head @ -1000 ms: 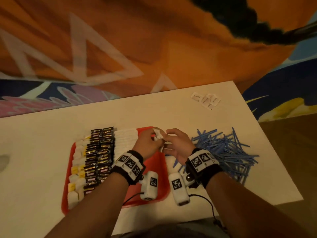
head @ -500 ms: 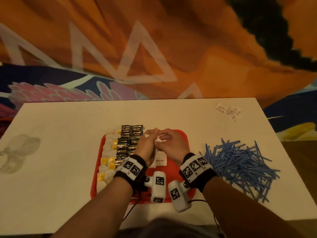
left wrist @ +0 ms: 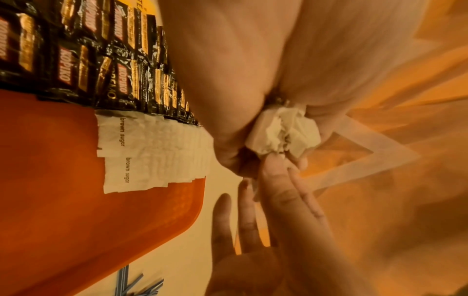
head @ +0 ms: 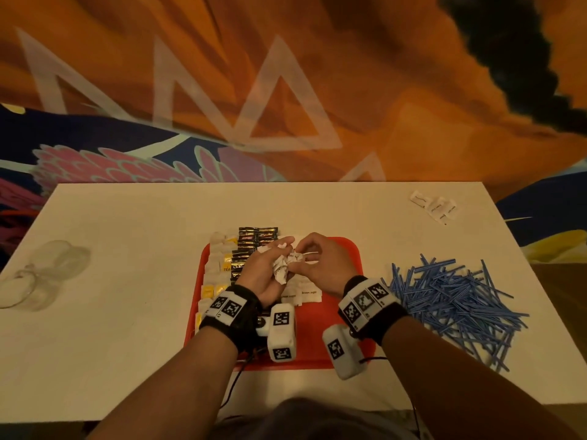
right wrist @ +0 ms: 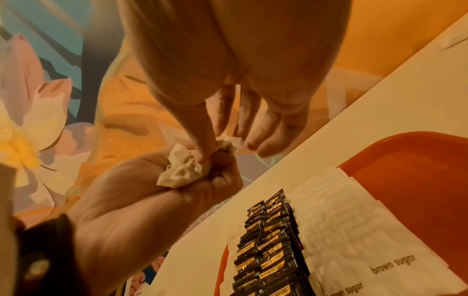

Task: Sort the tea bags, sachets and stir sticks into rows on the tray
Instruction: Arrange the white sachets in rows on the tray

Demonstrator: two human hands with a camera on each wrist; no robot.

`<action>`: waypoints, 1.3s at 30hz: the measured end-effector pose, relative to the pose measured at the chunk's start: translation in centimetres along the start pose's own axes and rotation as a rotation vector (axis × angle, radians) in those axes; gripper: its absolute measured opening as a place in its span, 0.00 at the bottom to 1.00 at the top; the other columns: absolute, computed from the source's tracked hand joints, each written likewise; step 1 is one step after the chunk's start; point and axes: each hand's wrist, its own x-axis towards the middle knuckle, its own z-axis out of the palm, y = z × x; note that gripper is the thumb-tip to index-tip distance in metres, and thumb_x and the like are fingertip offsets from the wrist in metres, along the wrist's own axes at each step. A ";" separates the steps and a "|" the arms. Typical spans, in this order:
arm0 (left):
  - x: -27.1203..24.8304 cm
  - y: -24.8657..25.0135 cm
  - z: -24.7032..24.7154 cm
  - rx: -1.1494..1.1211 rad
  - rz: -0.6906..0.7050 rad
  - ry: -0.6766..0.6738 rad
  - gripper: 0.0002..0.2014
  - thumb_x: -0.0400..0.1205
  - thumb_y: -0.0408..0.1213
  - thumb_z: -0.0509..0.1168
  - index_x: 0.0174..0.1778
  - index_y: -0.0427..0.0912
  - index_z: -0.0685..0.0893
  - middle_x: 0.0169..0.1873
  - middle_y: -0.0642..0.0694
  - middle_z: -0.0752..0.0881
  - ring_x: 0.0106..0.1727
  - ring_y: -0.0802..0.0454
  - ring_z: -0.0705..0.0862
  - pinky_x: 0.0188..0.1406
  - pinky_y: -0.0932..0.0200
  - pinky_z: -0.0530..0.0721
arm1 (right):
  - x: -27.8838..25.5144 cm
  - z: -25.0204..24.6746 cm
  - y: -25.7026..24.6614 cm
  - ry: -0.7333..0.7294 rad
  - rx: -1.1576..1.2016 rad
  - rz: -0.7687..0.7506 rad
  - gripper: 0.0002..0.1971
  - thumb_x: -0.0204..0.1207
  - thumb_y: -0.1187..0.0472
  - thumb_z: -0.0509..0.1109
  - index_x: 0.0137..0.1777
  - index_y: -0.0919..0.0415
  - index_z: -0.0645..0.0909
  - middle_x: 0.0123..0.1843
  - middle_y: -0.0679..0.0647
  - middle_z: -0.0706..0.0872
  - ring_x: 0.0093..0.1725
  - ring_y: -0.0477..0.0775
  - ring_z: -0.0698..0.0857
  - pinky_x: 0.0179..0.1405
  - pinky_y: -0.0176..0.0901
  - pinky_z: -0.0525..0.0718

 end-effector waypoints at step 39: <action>-2.4 -5.3 1.6 0.614 0.288 0.102 0.09 0.79 0.40 0.76 0.44 0.37 0.88 0.30 0.41 0.80 0.25 0.54 0.74 0.23 0.61 0.70 | -3.1 -3.8 1.9 0.003 0.536 0.205 0.11 0.74 0.79 0.70 0.48 0.65 0.75 0.40 0.61 0.85 0.34 0.52 0.84 0.31 0.37 0.86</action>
